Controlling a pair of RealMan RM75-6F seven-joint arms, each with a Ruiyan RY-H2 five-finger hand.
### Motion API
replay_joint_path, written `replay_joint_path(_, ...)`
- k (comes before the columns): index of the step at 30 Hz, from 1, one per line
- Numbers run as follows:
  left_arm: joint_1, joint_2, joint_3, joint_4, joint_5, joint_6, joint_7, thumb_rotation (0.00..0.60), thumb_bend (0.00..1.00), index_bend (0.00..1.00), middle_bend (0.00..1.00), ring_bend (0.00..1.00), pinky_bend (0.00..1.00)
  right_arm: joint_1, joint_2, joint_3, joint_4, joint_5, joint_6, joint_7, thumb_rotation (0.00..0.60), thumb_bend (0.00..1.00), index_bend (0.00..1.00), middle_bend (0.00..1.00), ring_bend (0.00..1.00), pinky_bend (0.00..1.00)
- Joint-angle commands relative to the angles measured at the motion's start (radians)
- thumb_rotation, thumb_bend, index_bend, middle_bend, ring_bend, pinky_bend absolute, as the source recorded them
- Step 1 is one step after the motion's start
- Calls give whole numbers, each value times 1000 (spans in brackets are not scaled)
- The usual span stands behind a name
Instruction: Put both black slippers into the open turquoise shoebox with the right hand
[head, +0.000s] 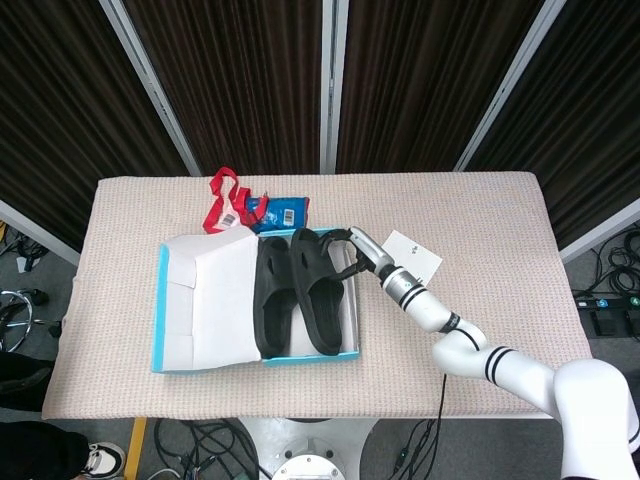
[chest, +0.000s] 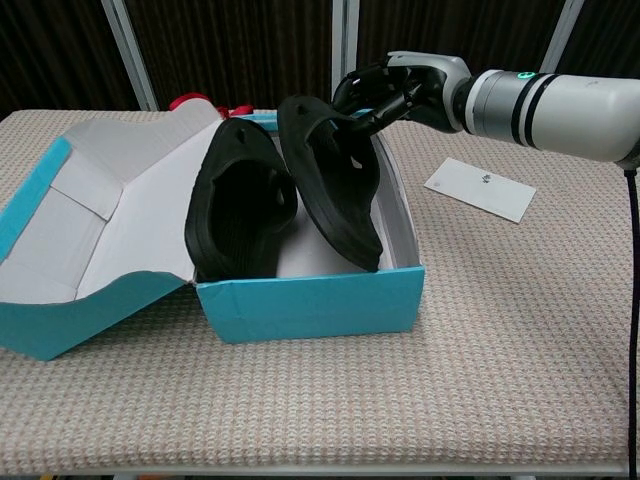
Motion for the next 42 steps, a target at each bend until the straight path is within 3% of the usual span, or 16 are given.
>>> replay_joint_path(1,1,-1,0,2,0,1,-1,600,50,121,126,30,66,5,-7,-5,9,-1,0,-1,600,111,545,490,164,165)
replay_joint_path(10,-2,-11,-2,14,3,1,0,600,50,122,126,30,66,3,-32,-27,69,-16,60,-100,600,125,545,482,164,166)
replay_joint_path(19,-3,-7,-1,8,2,-5,2,600,50,122,126,30,66,5,-24,-39,53,-7,46,-106,600,111,533,456,160,167)
replay_joint_path(21,-3,-6,-1,7,1,-5,2,600,50,122,126,30,67,7,-16,-45,44,-14,38,-93,600,69,496,433,143,167)
replay_joint_path(24,-3,-5,-1,4,3,-5,3,600,50,122,126,30,67,13,6,-63,24,-38,20,-63,600,2,340,353,79,166)
replay_joint_path(31,-6,2,1,-7,7,-7,-2,600,50,122,126,30,66,16,71,-94,-26,-99,38,13,600,0,75,196,0,124)
replay_joint_path(35,-7,6,2,-18,11,-5,-1,600,50,122,126,30,67,12,113,-105,-57,-113,56,28,600,0,6,148,0,105)
replay_joint_path(42,-6,15,2,-40,15,4,12,600,50,122,126,30,66,-2,190,-114,-139,-115,83,33,600,0,0,125,0,102)
